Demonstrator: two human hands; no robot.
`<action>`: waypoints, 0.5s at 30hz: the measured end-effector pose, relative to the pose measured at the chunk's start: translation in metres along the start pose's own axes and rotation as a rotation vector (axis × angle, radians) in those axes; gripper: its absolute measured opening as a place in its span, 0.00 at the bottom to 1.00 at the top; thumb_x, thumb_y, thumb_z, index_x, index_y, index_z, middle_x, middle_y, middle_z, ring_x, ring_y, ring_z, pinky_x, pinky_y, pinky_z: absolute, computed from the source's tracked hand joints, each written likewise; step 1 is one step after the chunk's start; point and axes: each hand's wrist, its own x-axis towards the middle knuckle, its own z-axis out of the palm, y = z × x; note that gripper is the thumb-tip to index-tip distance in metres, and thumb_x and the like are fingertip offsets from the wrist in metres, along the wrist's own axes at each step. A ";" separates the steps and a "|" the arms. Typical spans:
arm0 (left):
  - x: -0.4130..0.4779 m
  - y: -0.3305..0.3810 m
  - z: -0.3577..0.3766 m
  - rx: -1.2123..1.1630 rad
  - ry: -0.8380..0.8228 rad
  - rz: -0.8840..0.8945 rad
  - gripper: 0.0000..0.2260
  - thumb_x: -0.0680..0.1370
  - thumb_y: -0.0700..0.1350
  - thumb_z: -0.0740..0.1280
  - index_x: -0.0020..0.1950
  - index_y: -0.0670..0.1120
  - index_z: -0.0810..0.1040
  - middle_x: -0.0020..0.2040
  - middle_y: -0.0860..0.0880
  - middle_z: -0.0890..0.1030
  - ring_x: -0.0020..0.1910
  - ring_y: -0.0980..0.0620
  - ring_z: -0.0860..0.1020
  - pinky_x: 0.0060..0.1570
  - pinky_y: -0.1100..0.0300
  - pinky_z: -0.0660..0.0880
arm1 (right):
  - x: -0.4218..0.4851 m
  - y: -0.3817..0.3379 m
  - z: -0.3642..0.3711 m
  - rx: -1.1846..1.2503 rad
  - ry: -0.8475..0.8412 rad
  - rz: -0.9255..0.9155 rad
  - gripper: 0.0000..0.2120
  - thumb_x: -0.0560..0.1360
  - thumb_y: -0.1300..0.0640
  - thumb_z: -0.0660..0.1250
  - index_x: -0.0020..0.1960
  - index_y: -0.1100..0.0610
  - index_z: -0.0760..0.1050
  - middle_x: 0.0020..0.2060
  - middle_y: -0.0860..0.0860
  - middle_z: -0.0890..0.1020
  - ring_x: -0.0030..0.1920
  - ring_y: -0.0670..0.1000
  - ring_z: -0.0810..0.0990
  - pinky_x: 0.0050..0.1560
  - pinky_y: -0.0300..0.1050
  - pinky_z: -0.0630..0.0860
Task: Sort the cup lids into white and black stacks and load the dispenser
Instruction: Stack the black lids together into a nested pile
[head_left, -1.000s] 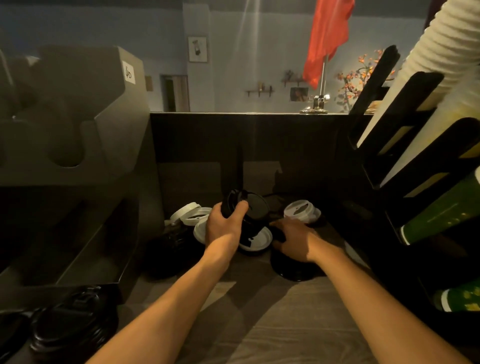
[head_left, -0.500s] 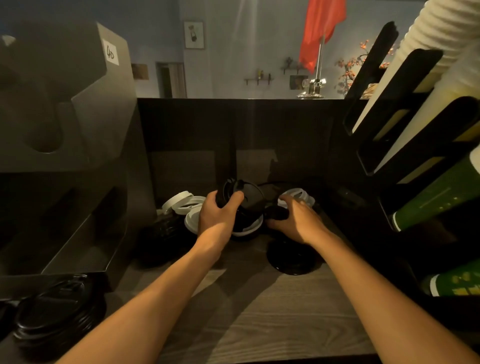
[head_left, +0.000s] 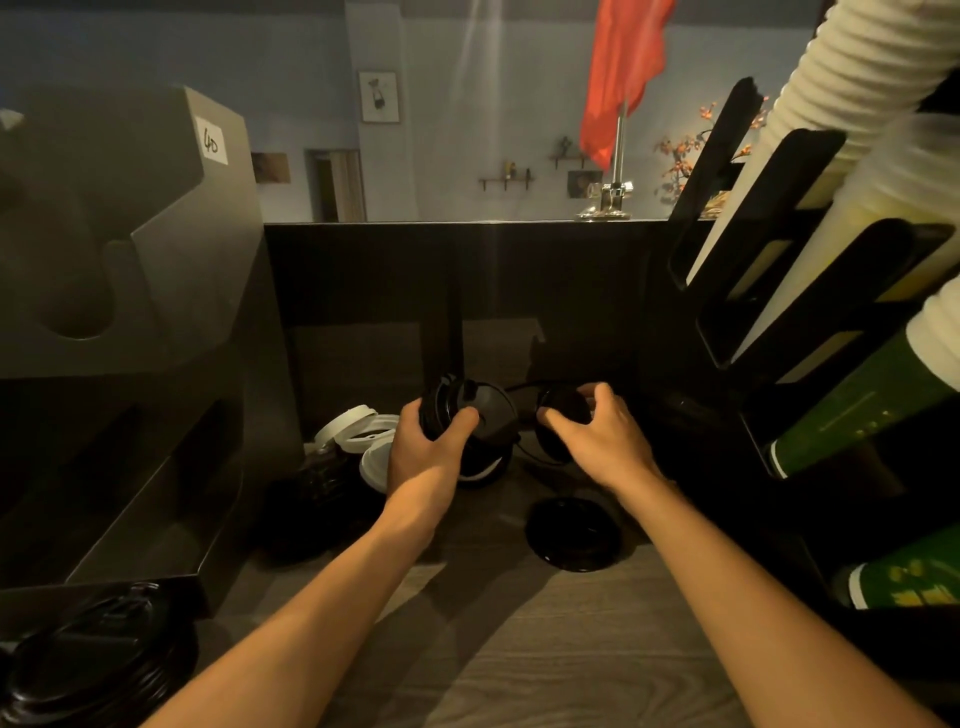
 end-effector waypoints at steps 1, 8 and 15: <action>0.000 -0.001 0.000 -0.001 -0.001 -0.002 0.20 0.78 0.53 0.72 0.68 0.50 0.75 0.54 0.55 0.81 0.57 0.52 0.79 0.61 0.51 0.76 | -0.001 0.000 -0.001 -0.009 0.020 0.007 0.29 0.73 0.34 0.68 0.67 0.48 0.67 0.65 0.50 0.74 0.63 0.56 0.75 0.59 0.56 0.77; -0.001 -0.003 0.002 0.005 -0.039 0.014 0.20 0.79 0.52 0.71 0.69 0.51 0.74 0.55 0.54 0.80 0.57 0.52 0.78 0.58 0.55 0.73 | -0.001 0.001 -0.003 0.042 0.053 0.050 0.32 0.73 0.34 0.68 0.70 0.49 0.66 0.67 0.52 0.74 0.66 0.56 0.72 0.58 0.53 0.75; -0.004 -0.004 0.003 0.010 -0.128 0.022 0.20 0.78 0.50 0.73 0.68 0.52 0.72 0.51 0.59 0.78 0.54 0.54 0.77 0.54 0.58 0.71 | -0.006 -0.006 -0.004 0.482 -0.222 0.158 0.41 0.72 0.28 0.65 0.76 0.52 0.66 0.74 0.51 0.68 0.73 0.54 0.67 0.64 0.48 0.64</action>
